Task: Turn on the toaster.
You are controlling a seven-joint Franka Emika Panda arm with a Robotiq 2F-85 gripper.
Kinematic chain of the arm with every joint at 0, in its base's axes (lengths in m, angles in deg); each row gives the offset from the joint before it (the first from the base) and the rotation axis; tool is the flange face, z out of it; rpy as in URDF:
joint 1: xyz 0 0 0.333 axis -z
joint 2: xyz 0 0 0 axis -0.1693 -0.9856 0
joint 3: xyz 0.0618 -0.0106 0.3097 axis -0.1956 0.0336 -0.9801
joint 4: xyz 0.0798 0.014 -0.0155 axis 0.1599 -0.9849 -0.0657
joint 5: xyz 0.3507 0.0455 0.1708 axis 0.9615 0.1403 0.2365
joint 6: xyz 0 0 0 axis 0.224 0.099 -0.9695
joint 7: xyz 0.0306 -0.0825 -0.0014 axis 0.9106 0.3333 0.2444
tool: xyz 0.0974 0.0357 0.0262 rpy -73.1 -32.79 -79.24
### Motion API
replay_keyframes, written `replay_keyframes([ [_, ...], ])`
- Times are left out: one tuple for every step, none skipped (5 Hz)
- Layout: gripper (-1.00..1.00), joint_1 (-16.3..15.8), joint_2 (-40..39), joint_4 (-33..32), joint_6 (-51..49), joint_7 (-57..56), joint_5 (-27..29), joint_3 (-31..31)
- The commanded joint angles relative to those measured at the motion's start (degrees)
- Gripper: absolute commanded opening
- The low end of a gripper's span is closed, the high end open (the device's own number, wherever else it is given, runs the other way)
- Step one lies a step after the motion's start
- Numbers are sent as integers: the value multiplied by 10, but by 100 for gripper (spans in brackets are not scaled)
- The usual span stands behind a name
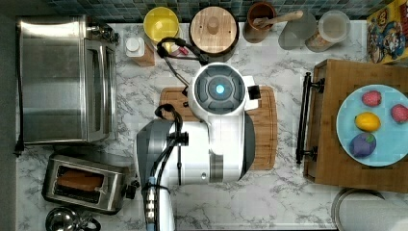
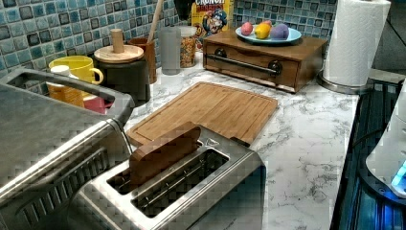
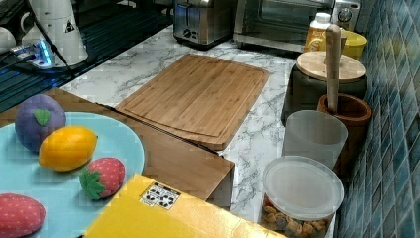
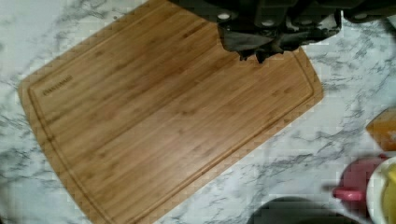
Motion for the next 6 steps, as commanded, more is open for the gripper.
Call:
replay_keyframes([
  [-100,-52,106,-130,-3,-120,95,-41],
  [-100,-65,109,-155,-2,-154,112,-53],
  [-100,-65,117,-185,-16,-172,112,-83],
  [-100,-79,104,-195,-28,-189,114,-100],
  [-100,-103,138,-236,-14,-216,131,-110],
  [-100,-113,148,-255,-8,-239,142,-128],
])
